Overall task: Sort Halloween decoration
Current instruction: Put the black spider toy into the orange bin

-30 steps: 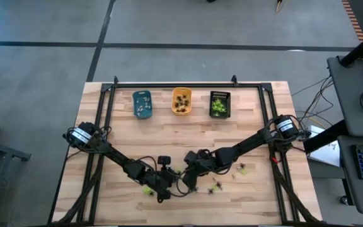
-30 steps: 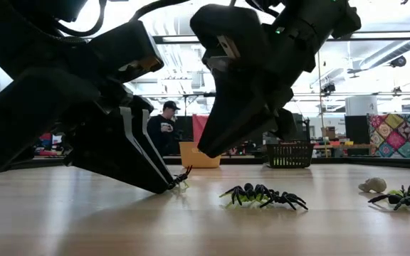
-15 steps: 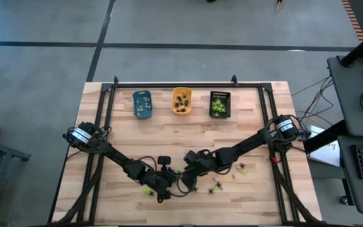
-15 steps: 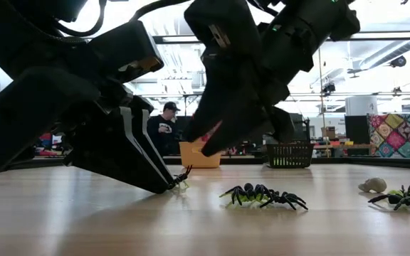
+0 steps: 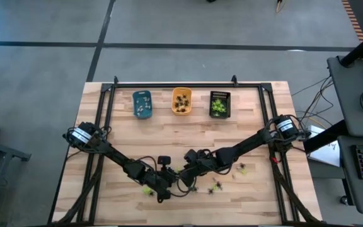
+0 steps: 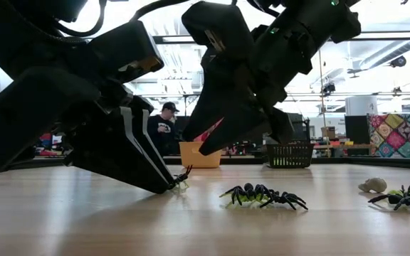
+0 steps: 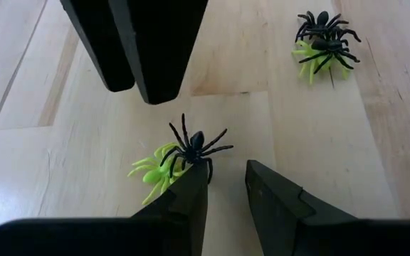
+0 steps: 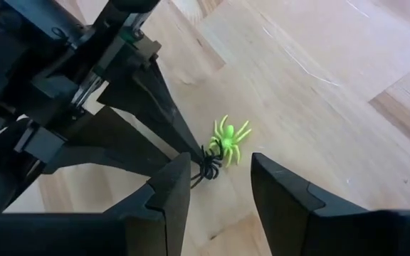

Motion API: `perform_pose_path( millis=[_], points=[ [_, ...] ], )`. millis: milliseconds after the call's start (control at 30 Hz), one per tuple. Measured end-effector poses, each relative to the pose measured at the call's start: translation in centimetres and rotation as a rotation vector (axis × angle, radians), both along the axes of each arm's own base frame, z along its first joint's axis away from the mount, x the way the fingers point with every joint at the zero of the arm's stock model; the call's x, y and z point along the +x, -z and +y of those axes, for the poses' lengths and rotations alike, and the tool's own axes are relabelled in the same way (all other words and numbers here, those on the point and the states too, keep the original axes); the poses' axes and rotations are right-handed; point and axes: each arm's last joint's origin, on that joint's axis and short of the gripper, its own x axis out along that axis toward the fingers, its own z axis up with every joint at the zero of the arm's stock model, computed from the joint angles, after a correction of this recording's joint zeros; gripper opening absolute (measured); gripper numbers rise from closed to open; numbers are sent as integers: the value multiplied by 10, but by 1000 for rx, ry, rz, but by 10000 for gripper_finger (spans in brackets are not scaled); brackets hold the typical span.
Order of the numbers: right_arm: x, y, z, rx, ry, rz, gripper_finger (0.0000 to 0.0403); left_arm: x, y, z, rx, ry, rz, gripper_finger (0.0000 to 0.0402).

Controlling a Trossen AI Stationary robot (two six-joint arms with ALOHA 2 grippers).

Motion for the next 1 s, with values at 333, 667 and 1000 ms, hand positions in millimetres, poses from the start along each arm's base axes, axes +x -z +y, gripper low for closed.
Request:
perform_pose_path(
  millis=[333,667,1000],
  points=[
    [3,22,8,6,13,-4,132,0,0,0,0,-1,-1,83],
    [16,37,14,33,-8,-21,116,1,0,0,-2,-1,-4,83],
    [15,37,14,35,-14,-8,23,1,0,0,-4,-3,-5,84]
  ],
)
